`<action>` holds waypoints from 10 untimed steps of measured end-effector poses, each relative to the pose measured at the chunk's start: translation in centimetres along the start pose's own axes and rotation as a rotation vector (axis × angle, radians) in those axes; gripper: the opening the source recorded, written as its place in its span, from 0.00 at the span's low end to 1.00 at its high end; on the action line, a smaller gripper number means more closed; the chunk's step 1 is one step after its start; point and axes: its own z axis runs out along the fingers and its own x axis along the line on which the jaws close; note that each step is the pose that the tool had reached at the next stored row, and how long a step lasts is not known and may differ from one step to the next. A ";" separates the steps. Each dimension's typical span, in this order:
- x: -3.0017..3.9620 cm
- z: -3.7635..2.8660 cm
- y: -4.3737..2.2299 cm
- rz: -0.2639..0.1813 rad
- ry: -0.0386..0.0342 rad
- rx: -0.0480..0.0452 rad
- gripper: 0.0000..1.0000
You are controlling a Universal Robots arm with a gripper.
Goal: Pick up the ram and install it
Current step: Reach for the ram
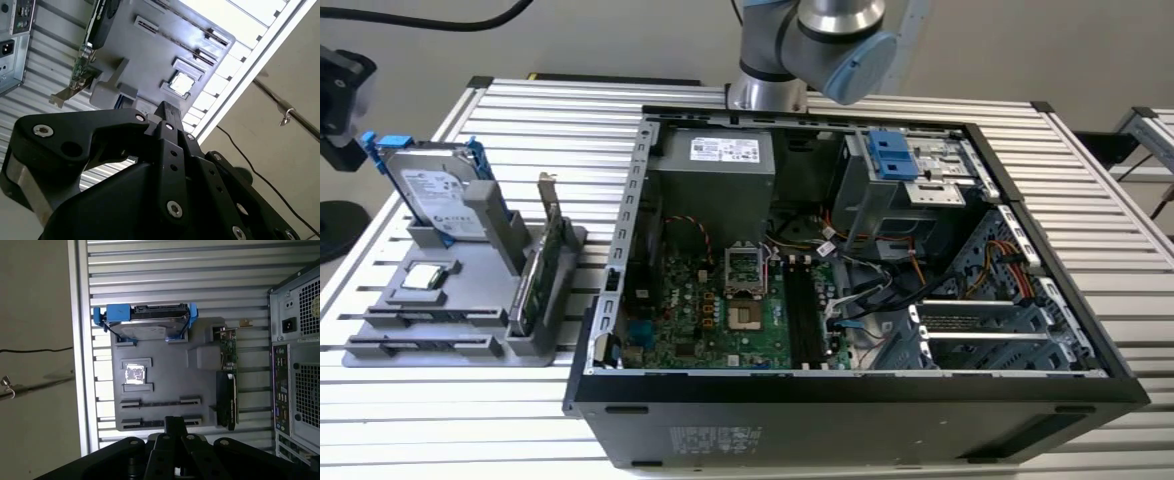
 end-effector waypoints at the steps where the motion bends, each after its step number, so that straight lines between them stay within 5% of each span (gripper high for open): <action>1: 0.01 0.00 -0.07 0.000 0.0000 0.0000 0.00; 10: 0.12 -0.03 -0.66 0.000 0.0000 0.0000 0.00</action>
